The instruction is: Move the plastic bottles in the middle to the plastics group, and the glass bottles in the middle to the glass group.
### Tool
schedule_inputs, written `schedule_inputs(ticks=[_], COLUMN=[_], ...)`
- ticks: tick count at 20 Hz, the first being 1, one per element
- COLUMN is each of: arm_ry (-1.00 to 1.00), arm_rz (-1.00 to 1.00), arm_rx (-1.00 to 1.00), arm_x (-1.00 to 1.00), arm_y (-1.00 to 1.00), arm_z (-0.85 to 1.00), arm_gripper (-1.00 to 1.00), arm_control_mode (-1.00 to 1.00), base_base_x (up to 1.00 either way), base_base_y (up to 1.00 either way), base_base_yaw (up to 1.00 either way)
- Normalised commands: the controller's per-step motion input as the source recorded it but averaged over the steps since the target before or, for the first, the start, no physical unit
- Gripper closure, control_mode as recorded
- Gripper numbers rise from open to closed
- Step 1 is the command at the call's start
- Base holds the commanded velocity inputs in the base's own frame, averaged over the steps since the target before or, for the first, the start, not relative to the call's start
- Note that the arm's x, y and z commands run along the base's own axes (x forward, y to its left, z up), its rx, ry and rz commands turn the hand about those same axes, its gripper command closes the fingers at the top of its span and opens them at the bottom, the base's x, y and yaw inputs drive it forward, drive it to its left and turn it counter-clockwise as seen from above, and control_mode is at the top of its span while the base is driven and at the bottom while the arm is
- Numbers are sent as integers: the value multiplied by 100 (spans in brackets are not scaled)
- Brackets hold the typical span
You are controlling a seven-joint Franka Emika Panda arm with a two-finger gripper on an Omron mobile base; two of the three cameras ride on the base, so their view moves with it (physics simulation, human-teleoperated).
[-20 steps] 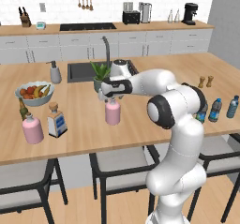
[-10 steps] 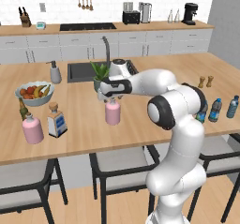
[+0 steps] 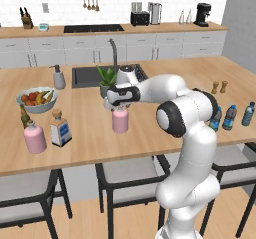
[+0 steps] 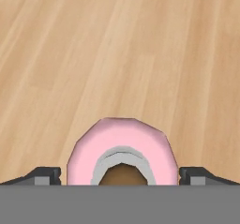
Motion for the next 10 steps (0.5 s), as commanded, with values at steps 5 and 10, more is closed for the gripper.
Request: schedule_inputs(ticks=[5,10], arm_ry=[0,0], arm_rz=[0,0], arm_rx=[0,0], arm_x=[0,0], arm_y=[0,0], arm_z=[-3,0], arm_gripper=[-100,-100], arm_control_mode=[-100,-100], base_base_x=[0,0], base_base_y=[0,0], base_base_yaw=[0,0])
